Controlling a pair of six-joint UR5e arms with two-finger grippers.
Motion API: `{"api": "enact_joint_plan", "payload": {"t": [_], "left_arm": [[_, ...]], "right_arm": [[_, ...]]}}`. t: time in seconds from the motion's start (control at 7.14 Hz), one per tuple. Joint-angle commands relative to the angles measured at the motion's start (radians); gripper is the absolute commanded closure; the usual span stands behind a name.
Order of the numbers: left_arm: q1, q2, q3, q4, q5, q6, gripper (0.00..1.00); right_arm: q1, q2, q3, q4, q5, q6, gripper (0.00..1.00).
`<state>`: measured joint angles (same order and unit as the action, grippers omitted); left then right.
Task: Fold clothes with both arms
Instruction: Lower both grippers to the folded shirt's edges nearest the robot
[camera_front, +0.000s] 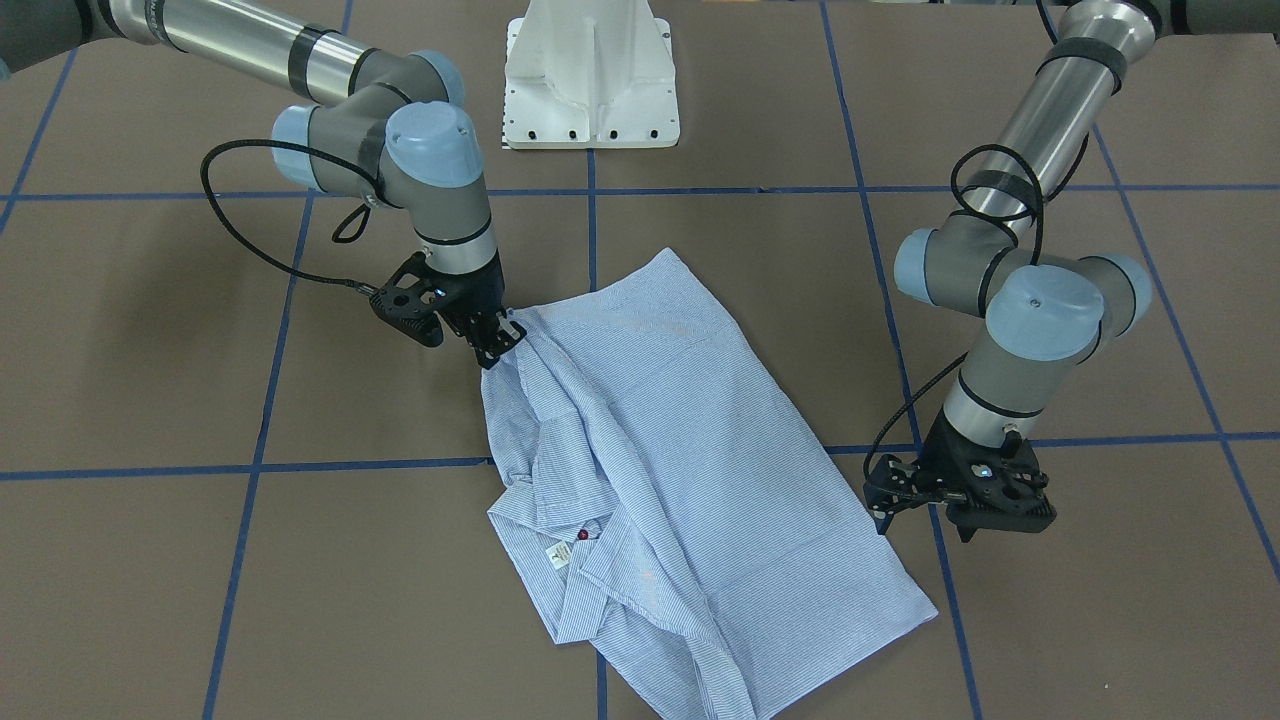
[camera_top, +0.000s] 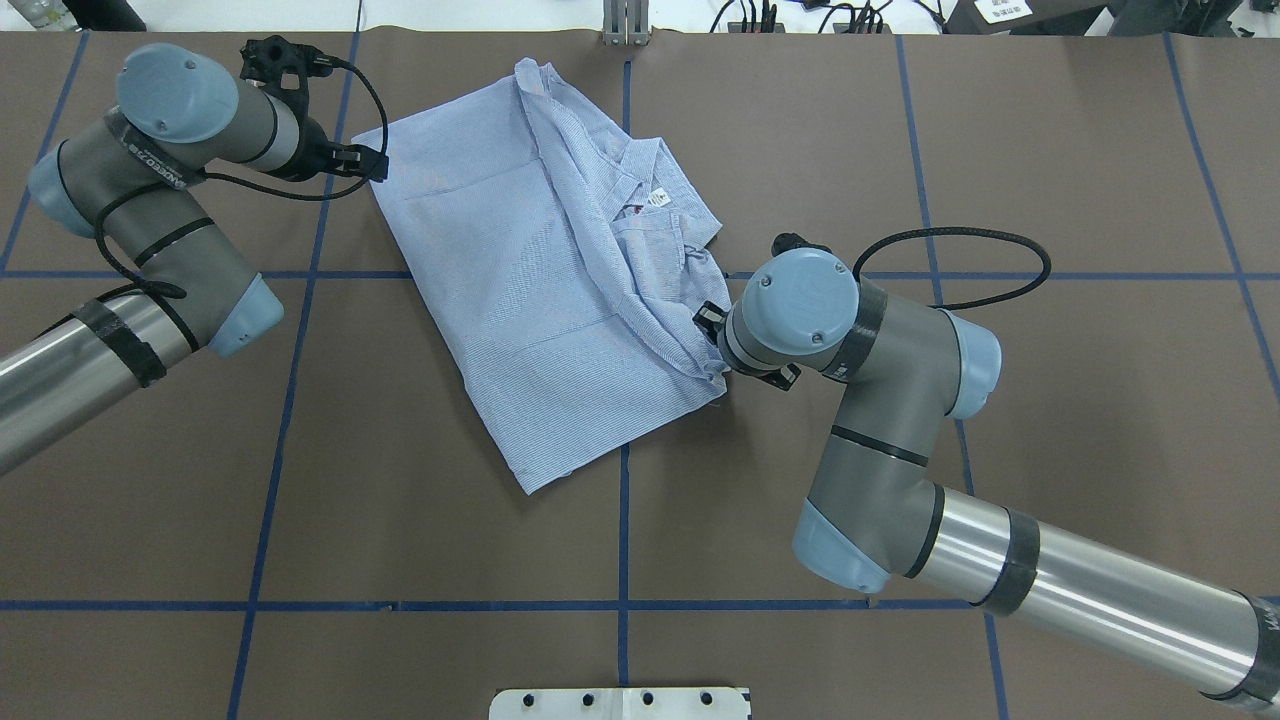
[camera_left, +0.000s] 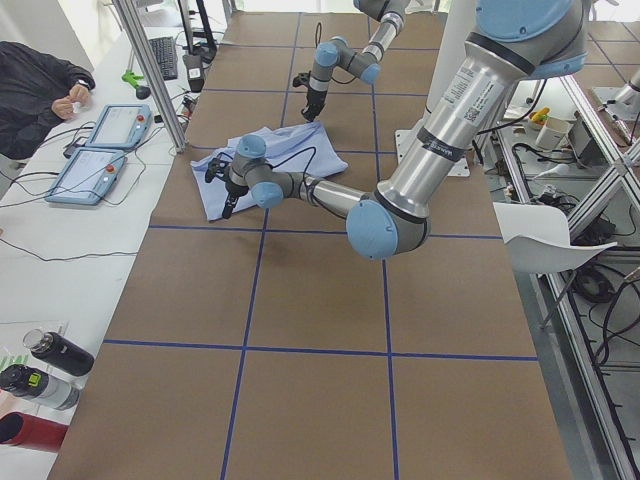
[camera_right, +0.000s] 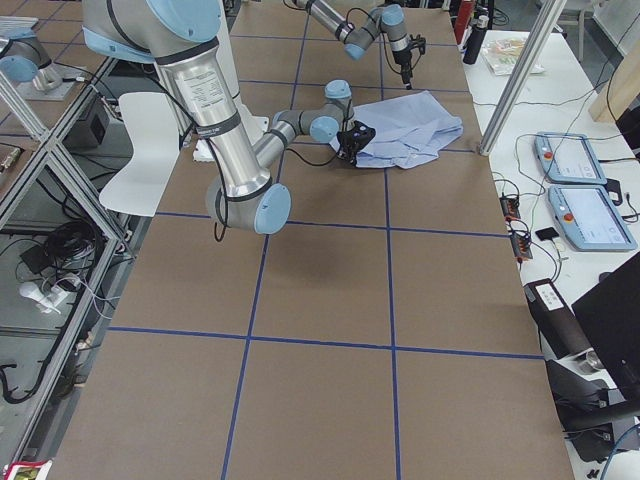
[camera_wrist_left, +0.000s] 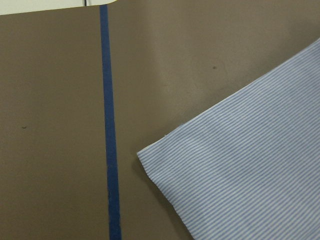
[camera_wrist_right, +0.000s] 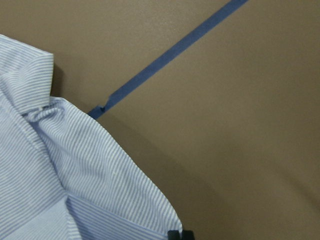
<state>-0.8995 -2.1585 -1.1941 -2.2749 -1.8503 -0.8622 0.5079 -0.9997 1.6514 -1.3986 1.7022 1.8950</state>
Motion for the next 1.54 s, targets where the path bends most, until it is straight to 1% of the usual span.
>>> {"api": "enact_joint_plan", "payload": {"t": [0.0, 0.14, 0.28, 0.42, 0.56, 0.7, 0.84, 0.98, 1.12, 1.26, 1.4], "left_arm": [[0.002, 0.025, -0.059, 0.002, -0.038, -0.009, 0.00], [0.002, 0.058, -0.118, 0.002, -0.084, -0.070, 0.00], [0.022, 0.093, -0.210, 0.003, -0.105, -0.165, 0.00], [0.080, 0.148, -0.325, 0.006, -0.142, -0.238, 0.00], [0.144, 0.204, -0.435, 0.011, -0.144, -0.321, 0.00], [0.222, 0.263, -0.534, 0.011, -0.135, -0.430, 0.00], [0.276, 0.320, -0.617, 0.009, -0.127, -0.504, 0.00], [0.330, 0.386, -0.687, 0.009, -0.089, -0.536, 0.00], [0.409, 0.419, -0.717, 0.009, -0.010, -0.622, 0.00], [0.477, 0.421, -0.717, 0.009, 0.059, -0.688, 0.00], [0.516, 0.422, -0.716, 0.009, 0.107, -0.734, 0.00]], "right_arm": [[-0.067, -0.046, 0.191, -0.093, -0.004, 0.108, 1.00], [-0.141, -0.054, 0.256, -0.150, -0.074, 0.157, 1.00], [-0.194, -0.054, 0.274, -0.166, -0.119, 0.186, 1.00], [-0.218, -0.054, 0.278, -0.168, -0.140, 0.220, 1.00], [-0.233, -0.054, 0.280, -0.169, -0.169, 0.222, 1.00], [-0.233, -0.054, 0.281, -0.169, -0.170, 0.222, 1.00], [-0.233, -0.056, 0.283, -0.169, -0.171, 0.222, 1.00], [-0.233, -0.056, 0.283, -0.169, -0.171, 0.222, 1.00], [-0.232, -0.056, 0.283, -0.169, -0.171, 0.222, 1.00], [-0.232, -0.059, 0.283, -0.169, -0.171, 0.222, 1.00], [-0.232, -0.057, 0.283, -0.169, -0.171, 0.222, 1.00]]}}
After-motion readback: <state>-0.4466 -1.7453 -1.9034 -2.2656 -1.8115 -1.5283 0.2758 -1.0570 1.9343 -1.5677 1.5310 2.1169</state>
